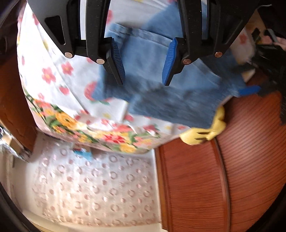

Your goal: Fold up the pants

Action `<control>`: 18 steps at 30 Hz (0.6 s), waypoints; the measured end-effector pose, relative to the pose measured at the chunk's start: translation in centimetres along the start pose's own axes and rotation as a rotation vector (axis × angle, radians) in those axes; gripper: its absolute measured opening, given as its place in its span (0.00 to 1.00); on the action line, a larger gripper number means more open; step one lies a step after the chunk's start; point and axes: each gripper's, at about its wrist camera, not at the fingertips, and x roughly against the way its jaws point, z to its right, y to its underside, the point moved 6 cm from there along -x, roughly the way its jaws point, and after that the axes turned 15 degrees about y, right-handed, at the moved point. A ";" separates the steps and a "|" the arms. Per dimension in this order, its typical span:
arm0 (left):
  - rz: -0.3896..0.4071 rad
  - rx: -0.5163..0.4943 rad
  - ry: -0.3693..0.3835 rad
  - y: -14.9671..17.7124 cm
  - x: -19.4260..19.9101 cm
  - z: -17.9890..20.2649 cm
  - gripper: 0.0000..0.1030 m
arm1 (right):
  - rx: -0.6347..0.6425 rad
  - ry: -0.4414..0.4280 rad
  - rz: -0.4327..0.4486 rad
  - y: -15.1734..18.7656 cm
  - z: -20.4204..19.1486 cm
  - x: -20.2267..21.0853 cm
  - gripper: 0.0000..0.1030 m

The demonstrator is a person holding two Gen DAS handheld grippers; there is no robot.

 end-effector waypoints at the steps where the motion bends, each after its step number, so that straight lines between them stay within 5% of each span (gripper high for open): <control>1: 0.003 -0.013 0.010 -0.4 -0.1 0.5 0.76 | -0.005 0.010 -0.017 0.5 0.2 -0.6 0.44; 15: -0.026 -0.062 0.109 -3.0 -3.8 3.0 0.75 | -0.052 0.002 -0.173 3.8 -0.4 -4.4 0.44; 18: -0.038 -0.050 0.133 -2.9 -4.6 2.7 0.62 | -0.058 0.000 -0.201 4.3 -0.6 -4.6 0.44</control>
